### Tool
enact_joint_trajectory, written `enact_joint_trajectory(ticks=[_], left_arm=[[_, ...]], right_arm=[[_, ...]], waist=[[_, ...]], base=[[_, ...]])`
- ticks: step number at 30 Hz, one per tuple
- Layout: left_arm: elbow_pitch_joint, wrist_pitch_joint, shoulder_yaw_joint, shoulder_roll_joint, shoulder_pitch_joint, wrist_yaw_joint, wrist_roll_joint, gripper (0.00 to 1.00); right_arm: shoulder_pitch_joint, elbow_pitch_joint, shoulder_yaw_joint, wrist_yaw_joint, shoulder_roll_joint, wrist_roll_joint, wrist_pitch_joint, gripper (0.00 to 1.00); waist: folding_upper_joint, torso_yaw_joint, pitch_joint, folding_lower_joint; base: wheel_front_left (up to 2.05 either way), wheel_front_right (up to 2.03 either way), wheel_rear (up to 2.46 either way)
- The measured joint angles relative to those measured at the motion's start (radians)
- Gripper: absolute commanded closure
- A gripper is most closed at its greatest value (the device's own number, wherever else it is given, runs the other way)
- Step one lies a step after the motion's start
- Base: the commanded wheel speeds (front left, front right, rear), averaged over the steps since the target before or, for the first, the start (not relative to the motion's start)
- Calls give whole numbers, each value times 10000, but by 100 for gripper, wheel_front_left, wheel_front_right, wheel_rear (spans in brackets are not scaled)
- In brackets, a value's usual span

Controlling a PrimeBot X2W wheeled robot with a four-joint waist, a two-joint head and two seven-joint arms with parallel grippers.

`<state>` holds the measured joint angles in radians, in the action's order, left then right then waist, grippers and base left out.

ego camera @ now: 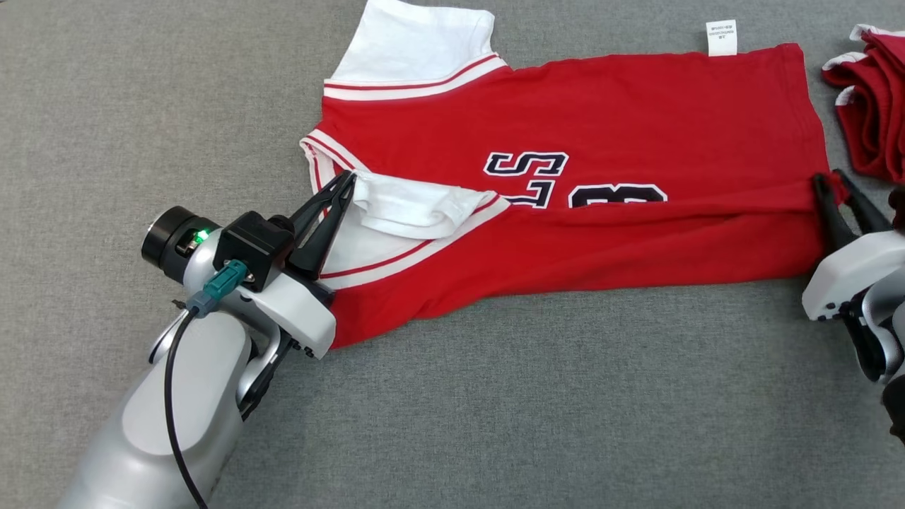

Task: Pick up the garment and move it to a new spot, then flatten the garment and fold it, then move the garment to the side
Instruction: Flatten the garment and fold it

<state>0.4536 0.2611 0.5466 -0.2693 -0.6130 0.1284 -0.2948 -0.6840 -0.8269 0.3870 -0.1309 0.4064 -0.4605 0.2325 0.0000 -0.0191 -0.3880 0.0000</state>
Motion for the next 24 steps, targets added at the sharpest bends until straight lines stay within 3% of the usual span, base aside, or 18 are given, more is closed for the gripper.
enact_joint_trajectory(ticks=[1,2,3,4,8,14,20,24], left_arm=[[56,4,-42,10,-20,0,69,88],[90,4,-77,36,-21,0,130,68],[115,4,-121,65,-21,0,180,40],[117,4,-161,100,-21,0,240,0],[-73,4,-552,228,128,-75,479,0],[-838,6,-1346,476,1119,-286,412,0],[-727,-29,-1985,920,2607,-328,-470,0],[-539,-614,-2151,1081,3124,-412,-1103,0]], right_arm=[[-150,-153,-52,0,-33,69,92,0],[-261,-290,-82,0,-65,161,169,0],[-312,-328,-117,0,-115,274,213,0],[-337,-337,-211,0,-180,360,249,0],[-253,581,-1114,0,-176,844,284,0],[1277,1843,-2125,0,-552,1312,290,0],[2692,2583,-2725,0,-888,1526,291,0],[3158,2828,-3020,0,-1022,1628,290,0]], waist=[[0,26,-28,0],[0,44,-47,0],[0,60,-52,0],[0,73,-43,0],[0,125,50,0],[0,200,415,0],[0,245,947,0],[0,251,1224,0]], base=[[0,0,0],[0,0,0],[0,0,0],[0,0,0],[0,0,0],[0,0,0],[0,0,0],[0,0,0]])
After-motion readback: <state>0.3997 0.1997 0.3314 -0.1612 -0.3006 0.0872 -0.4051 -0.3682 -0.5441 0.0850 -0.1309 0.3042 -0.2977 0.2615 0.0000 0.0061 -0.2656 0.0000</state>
